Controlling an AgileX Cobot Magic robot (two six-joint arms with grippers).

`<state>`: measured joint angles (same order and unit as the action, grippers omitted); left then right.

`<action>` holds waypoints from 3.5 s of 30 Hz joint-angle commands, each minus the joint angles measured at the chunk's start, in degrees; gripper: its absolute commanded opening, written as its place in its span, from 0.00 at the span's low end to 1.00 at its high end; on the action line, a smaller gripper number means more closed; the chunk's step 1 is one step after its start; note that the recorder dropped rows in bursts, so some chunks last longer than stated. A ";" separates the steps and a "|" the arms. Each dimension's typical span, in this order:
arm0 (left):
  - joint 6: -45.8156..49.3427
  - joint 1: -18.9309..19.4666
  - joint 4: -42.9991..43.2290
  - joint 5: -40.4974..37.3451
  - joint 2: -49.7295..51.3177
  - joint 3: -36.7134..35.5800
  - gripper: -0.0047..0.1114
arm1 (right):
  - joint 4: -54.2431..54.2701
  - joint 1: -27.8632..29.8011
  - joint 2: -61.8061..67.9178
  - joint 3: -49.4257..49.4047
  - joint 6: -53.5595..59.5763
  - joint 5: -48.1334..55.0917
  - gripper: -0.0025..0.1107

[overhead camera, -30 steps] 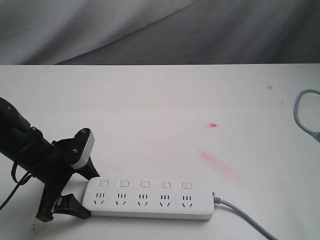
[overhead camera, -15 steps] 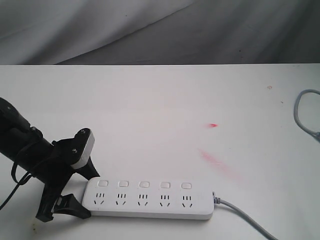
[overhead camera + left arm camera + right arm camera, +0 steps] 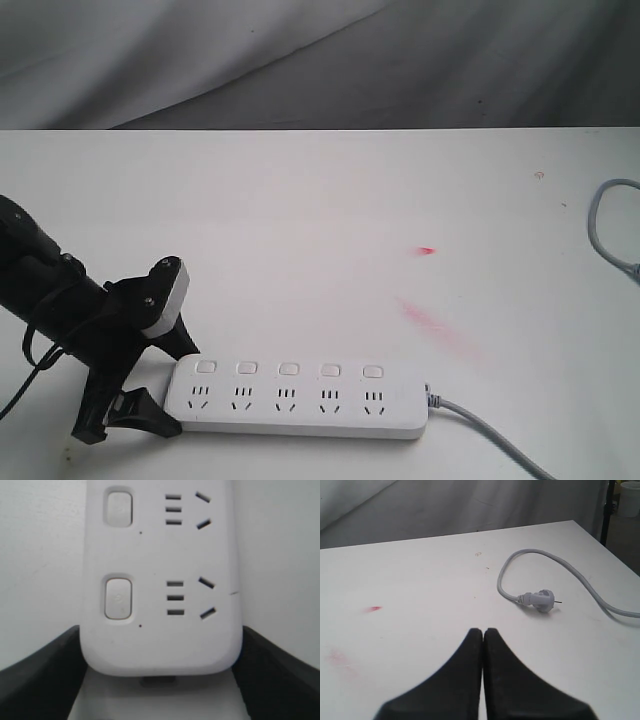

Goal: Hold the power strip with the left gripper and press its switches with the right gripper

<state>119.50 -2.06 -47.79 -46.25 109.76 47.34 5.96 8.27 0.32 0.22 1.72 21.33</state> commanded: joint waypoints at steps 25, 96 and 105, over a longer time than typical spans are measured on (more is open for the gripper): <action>-0.84 -0.20 2.19 2.57 0.27 -0.47 0.58 | -0.49 0.49 -0.32 -0.22 0.35 -0.77 0.02; -40.00 -0.20 0.38 3.04 -77.40 -0.34 0.04 | -0.49 0.49 -0.32 -0.22 0.35 -0.77 0.02; -60.78 -0.20 5.95 14.15 -81.62 -0.34 0.04 | -0.49 0.49 -0.32 -0.22 0.35 -0.77 0.02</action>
<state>71.84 -2.06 -45.39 -38.51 29.53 46.93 5.96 8.27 0.32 0.22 1.72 21.33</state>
